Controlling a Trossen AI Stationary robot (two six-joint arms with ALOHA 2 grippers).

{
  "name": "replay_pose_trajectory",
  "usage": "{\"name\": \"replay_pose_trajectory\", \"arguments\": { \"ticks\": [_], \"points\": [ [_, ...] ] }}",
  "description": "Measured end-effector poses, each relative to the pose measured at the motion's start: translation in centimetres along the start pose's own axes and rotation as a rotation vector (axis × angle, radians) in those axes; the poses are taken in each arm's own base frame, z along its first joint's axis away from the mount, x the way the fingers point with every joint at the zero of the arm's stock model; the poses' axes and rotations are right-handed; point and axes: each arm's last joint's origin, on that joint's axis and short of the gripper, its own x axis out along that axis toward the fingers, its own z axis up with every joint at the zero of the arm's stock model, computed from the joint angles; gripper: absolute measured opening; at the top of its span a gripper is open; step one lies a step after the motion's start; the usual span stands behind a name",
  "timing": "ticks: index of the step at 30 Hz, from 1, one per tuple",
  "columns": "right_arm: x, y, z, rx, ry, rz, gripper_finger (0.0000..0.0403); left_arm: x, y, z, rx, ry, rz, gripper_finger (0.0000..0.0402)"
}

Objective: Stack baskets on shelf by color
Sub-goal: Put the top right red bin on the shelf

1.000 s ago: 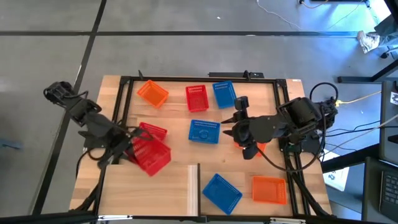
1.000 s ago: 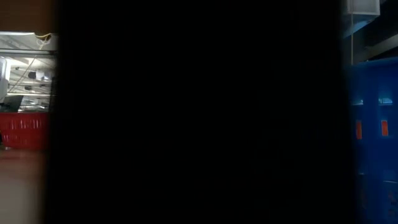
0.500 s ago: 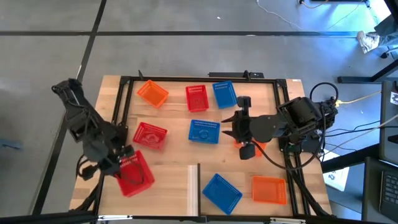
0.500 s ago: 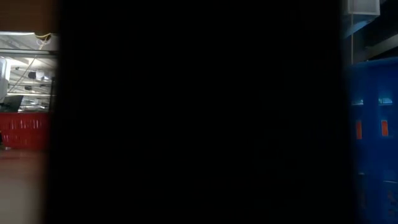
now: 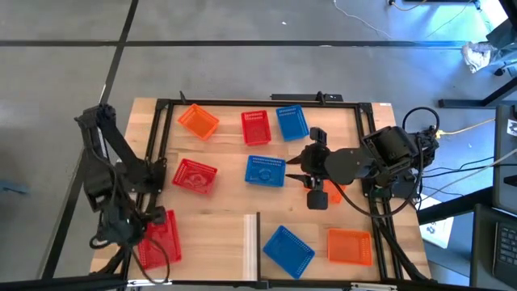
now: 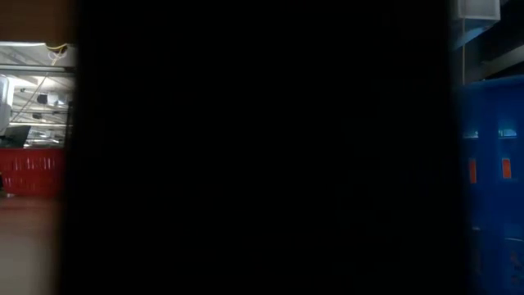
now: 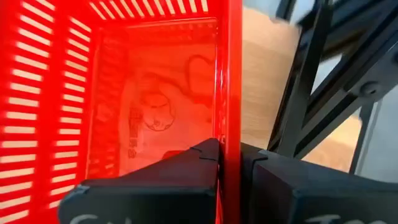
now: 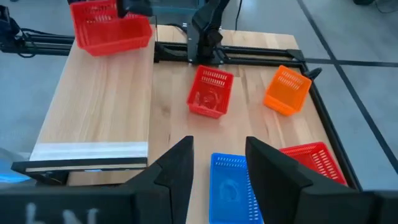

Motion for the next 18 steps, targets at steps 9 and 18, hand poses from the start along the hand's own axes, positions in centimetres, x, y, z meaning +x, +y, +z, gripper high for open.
{"name": "replay_pose_trajectory", "arguments": {
  "ticks": [9,18],
  "points": [
    [0.0,0.0,0.0,-0.029,0.0,0.0,0.0145,2.8,-0.6,0.9,0.068,0.1,-0.025,0.0],
    [0.0,0.0,0.0,-0.025,0.0,0.0,0.0145,3.4,-0.5,1.1,-0.064,0.119,0.009,0.0]
  ]
}}
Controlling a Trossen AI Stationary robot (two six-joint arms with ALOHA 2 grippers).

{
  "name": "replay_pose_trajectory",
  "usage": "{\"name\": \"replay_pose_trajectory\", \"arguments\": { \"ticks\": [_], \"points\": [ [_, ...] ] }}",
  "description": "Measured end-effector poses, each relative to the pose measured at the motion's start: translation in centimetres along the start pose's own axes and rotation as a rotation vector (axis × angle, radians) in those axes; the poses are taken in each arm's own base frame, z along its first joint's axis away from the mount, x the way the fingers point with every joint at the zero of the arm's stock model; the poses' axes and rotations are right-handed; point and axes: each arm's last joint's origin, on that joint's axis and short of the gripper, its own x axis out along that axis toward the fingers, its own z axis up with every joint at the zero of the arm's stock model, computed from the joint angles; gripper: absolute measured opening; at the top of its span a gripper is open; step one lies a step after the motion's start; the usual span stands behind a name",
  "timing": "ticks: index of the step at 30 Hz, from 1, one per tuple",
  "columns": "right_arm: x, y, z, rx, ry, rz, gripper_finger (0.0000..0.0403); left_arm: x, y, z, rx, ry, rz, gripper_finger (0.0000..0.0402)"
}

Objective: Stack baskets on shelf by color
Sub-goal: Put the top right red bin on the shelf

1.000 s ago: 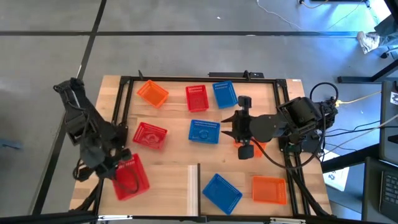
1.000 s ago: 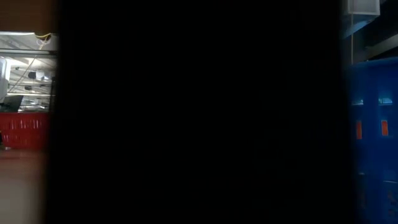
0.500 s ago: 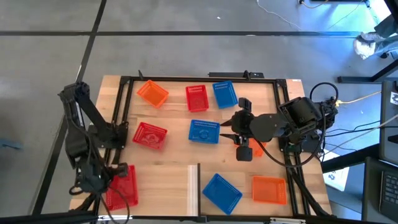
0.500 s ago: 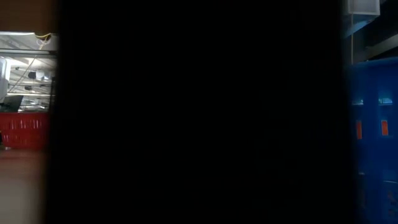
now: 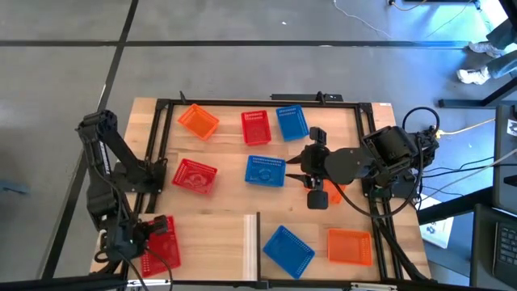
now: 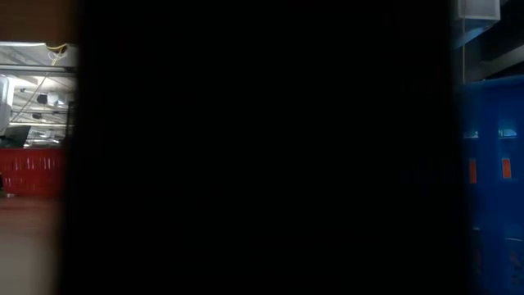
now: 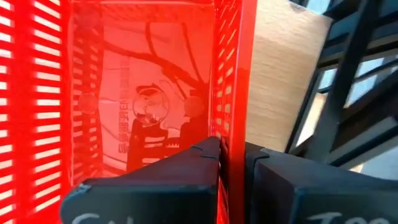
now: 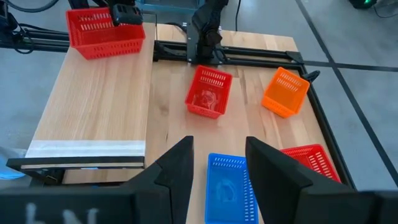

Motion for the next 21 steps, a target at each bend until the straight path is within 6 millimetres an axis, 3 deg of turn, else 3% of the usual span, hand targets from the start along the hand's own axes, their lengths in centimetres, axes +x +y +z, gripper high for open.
{"name": "replay_pose_trajectory", "arguments": {
  "ticks": [14,21],
  "points": [
    [-0.01,0.05,0.24,0.01,-0.023,0.004,0.0145,0.11,-0.42,-0.01,0.013,0.007,-0.005,0.0],
    [0.0,0.05,0.24,0.013,-0.023,0.004,0.0145,0.13,-0.32,-0.05,-0.085,0.006,0.071,0.0008]
  ]
}}
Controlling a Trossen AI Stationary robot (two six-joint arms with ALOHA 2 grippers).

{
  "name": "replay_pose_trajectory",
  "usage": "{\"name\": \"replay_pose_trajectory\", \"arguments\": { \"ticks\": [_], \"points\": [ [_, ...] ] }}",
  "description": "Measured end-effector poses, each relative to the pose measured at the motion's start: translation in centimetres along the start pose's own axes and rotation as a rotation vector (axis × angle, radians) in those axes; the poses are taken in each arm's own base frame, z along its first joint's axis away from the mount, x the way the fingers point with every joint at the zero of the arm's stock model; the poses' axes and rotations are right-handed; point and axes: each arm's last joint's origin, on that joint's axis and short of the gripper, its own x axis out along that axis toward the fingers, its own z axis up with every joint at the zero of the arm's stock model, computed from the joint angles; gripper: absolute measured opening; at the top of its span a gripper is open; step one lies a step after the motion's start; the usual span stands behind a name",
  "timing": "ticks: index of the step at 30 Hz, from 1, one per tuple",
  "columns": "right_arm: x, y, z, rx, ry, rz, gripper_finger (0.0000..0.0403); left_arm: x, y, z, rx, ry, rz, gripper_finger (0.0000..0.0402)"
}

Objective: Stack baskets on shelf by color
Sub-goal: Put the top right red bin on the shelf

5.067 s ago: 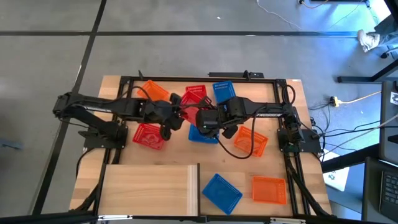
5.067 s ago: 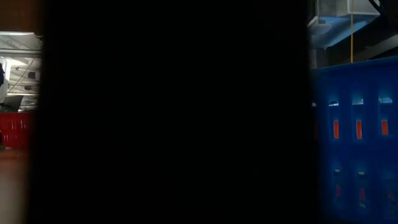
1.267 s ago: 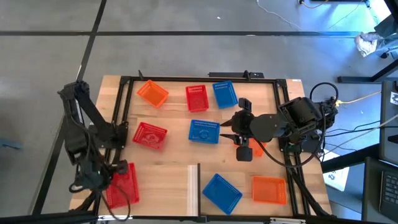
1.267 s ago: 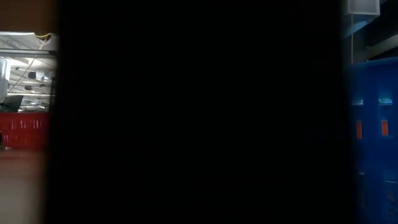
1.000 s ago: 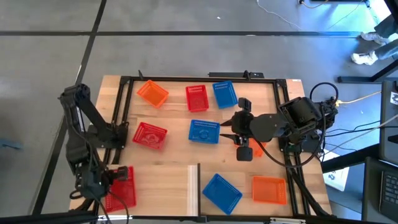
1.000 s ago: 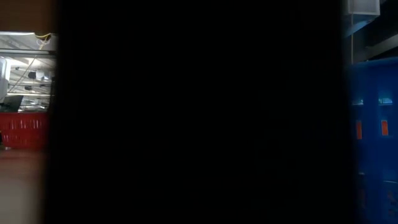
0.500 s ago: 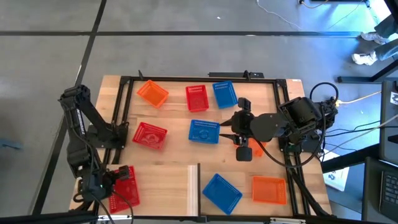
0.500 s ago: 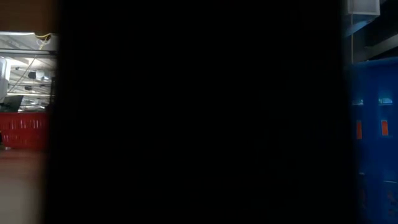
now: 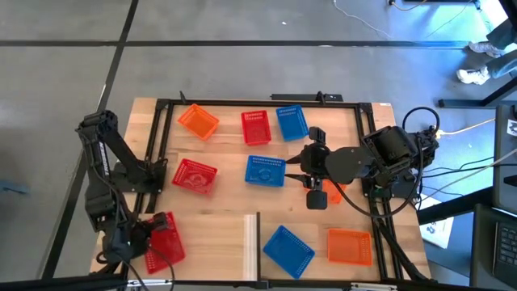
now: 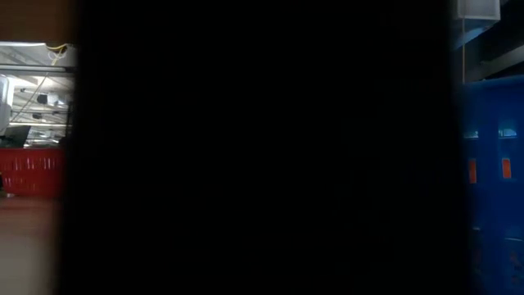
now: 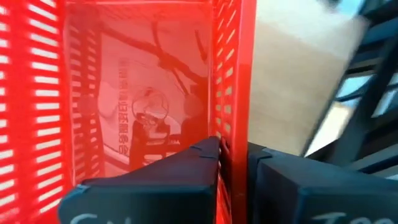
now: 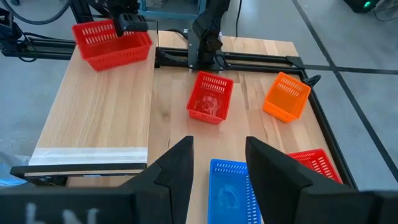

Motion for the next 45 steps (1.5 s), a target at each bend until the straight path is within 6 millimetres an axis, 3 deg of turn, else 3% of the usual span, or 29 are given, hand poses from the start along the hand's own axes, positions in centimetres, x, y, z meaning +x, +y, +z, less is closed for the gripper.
{"name": "replay_pose_trajectory", "arguments": {
  "ticks": [9,17,30,35,38,45],
  "points": [
    [0.0,0.0,0.2,0.011,-0.02,0.004,0.0145,0.1,0.0,0.0,-0.005,0.004,0.003,0.0059],
    [0.0,0.1,0.2,0.008,-0.019,0.004,0.0145,-0.3,-0.2,0.3,0.007,-0.055,-0.045,0.006],
    [0.0,0.1,0.2,0.007,-0.019,0.005,0.0145,-6.2,0.0,2.0,-0.008,-0.174,0.032,0.006],
    [0.0,0.1,0.2,0.007,-0.019,0.005,0.0145,-9.7,1.6,2.8,-0.08,-0.291,0.368,0.006],
    [0.0,0.1,0.2,0.006,-0.019,0.005,0.0145,-10.5,2.9,2.9,-0.17,-0.326,0.537,0.0059],
    [0.0,0.1,0.2,0.008,-0.018,0.004,0.0145,-9.7,6.8,3.1,-0.359,-0.256,0.482,0.001]
  ]
}}
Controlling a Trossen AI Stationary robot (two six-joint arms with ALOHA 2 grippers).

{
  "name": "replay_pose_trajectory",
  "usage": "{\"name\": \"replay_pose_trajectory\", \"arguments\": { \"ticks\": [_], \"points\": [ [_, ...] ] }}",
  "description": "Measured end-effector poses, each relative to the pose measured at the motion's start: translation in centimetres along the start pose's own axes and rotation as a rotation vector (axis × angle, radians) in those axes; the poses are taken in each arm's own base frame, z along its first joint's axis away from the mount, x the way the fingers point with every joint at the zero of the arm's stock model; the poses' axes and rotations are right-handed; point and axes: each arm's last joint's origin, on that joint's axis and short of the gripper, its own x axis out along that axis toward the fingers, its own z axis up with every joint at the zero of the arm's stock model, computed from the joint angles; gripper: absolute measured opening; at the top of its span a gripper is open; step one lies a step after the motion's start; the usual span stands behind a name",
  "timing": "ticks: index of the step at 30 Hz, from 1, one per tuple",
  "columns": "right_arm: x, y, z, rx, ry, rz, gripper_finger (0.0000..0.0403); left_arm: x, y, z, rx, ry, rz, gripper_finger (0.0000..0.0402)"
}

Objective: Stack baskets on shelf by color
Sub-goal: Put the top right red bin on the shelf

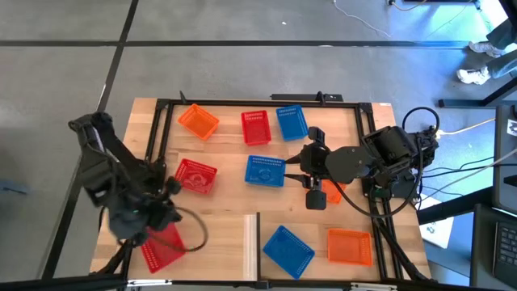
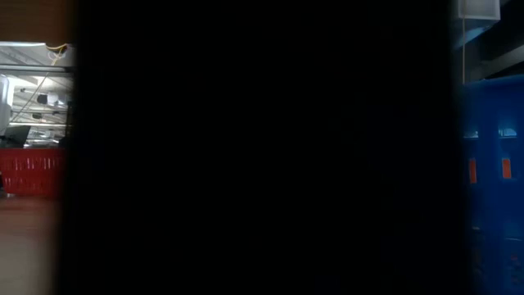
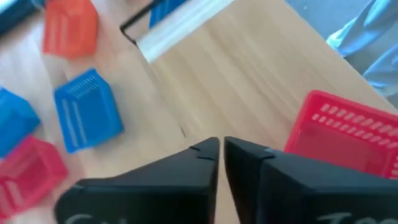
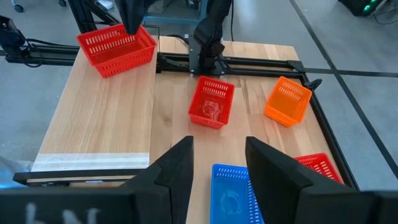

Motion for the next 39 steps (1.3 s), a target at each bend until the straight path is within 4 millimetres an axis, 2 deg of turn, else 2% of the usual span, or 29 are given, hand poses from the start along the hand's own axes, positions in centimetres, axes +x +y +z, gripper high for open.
{"name": "replay_pose_trajectory", "arguments": {
  "ticks": [4,9,16,22,29,39],
  "points": [
    [0.0,0.0,0.0,-0.001,0.0,0.0,0.0145,1.3,1.7,0.6,-0.127,0.028,-0.036,0.0003],
    [0.0,0.0,0.0,-0.002,0.001,0.0,0.0145,3.9,2.6,1.3,-0.258,0.116,-0.124,0.0],
    [0.0,0.0,0.0,-0.005,0.002,0.0,0.0145,8.1,1.4,1.9,-0.288,0.275,-0.286,0.0],
    [0.0,0.0,-0.2,-0.016,0.023,-0.004,0.0145,10.4,0.5,2.0,-0.315,0.364,-0.342,0.0],
    [0.0,-0.1,-0.4,-0.025,0.043,-0.007,0.0145,10.9,0.0,2.0,-0.342,0.399,-0.398,0.0],
    [0.0,-0.1,-0.4,-0.025,0.043,-0.006,0.0145,10.3,-1.0,2.0,-0.36,0.434,-0.534,0.0]
  ]
}}
